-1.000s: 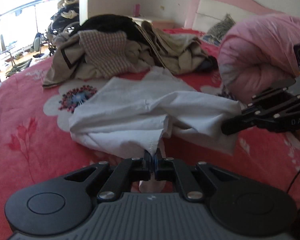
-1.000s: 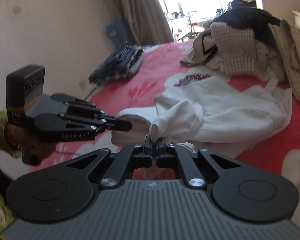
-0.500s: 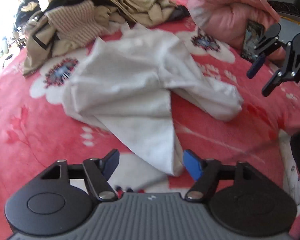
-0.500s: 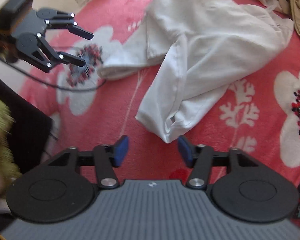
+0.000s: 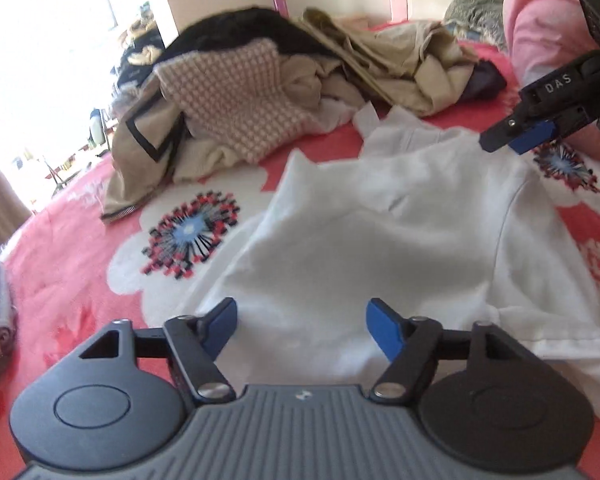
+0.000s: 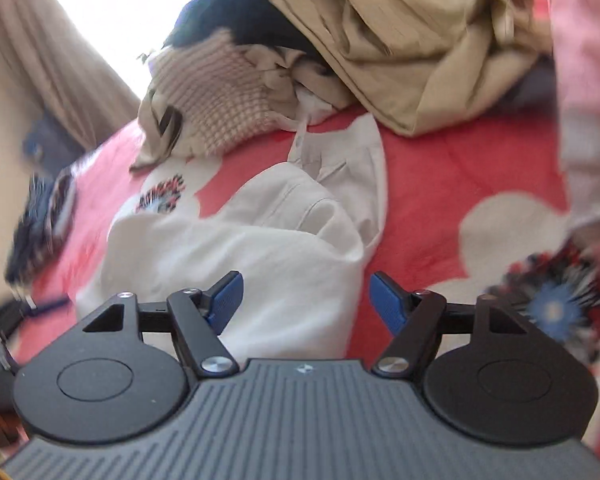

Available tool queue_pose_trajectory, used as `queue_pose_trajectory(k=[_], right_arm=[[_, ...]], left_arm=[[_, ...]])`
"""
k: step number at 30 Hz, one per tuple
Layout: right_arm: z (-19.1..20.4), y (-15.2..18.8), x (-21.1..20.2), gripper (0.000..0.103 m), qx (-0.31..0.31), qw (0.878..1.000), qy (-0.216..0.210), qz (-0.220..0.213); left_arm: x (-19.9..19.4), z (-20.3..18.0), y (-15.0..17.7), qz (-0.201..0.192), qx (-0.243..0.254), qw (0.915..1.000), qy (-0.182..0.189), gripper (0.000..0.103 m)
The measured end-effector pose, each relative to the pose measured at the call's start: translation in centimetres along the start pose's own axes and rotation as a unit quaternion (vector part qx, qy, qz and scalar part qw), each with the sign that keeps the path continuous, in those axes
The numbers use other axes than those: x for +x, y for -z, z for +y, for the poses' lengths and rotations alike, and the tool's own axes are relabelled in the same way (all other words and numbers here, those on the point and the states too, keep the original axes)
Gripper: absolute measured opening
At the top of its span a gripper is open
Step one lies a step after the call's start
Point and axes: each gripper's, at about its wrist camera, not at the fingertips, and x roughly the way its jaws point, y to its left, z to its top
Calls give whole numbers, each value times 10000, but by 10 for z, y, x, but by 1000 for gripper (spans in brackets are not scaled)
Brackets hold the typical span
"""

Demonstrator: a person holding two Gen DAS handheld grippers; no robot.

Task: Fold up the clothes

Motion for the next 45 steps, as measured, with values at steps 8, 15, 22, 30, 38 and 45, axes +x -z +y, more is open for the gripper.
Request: queue_pose_trajectory(k=[8, 15, 22, 30, 38, 45], right_arm=[[20, 29, -2, 2, -333, 9986, -395, 95], [47, 59, -31, 0, -807, 9842, -1514, 441], [88, 111, -44, 0, -1824, 9490, -2246, 1249], [133, 188, -44, 0, -3345, 8979, -2214, 1812], [145, 212, -69, 19, -4078, 8542, -2379, 2178], [102, 123, -113, 53, -2692, 9017, -3005, 1555]], left_arm=[[5, -8, 6, 161, -412, 9988, 208, 1], [-25, -11, 20, 233, -639, 9959, 591, 1], [-61, -1, 36, 335, -1148, 9873, 1048, 10], [-88, -8, 21, -175, -1431, 9701, 1952, 50], [-47, -39, 49, 625, -976, 9834, 1397, 45], [-44, -7, 60, 692, -1513, 9797, 1118, 46]])
